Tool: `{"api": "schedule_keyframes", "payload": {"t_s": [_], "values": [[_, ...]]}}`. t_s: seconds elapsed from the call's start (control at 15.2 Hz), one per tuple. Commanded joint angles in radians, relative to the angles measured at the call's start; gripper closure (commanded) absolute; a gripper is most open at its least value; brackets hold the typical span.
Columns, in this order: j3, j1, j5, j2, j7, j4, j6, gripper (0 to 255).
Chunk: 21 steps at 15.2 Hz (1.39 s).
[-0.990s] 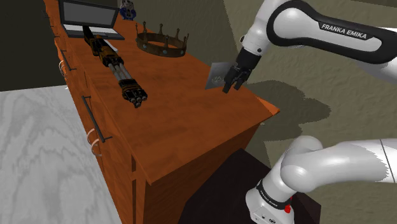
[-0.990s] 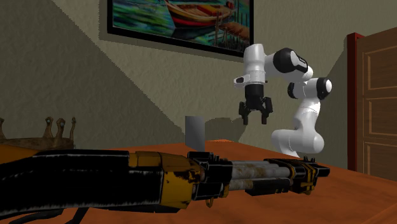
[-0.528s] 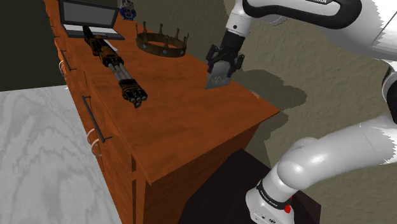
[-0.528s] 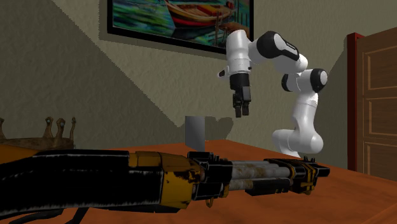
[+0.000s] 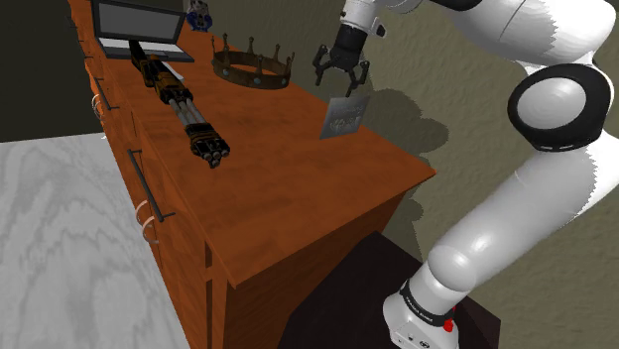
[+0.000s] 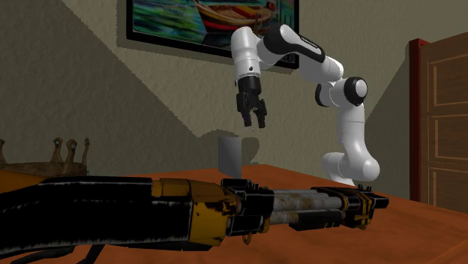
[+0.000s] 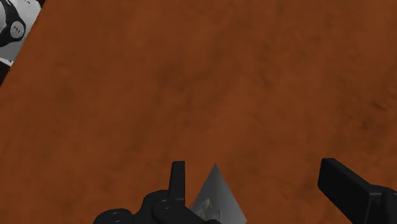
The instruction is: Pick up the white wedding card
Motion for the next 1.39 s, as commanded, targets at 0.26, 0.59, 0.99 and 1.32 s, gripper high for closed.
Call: {"api": "schedule_keyframes", "payload": {"t_s": [0.26,0.59,0.99,1.32], "values": [[-0.042,-0.045,0.031,0.125,0.235,0.146,-0.054,0],[-0.041,-0.044,0.029,0.100,0.220,0.045,0.020,0],[-0.041,-0.043,0.029,0.099,0.219,0.038,0.027,255],[-0.041,-0.043,0.029,0.099,0.219,0.038,0.027,255]]}}
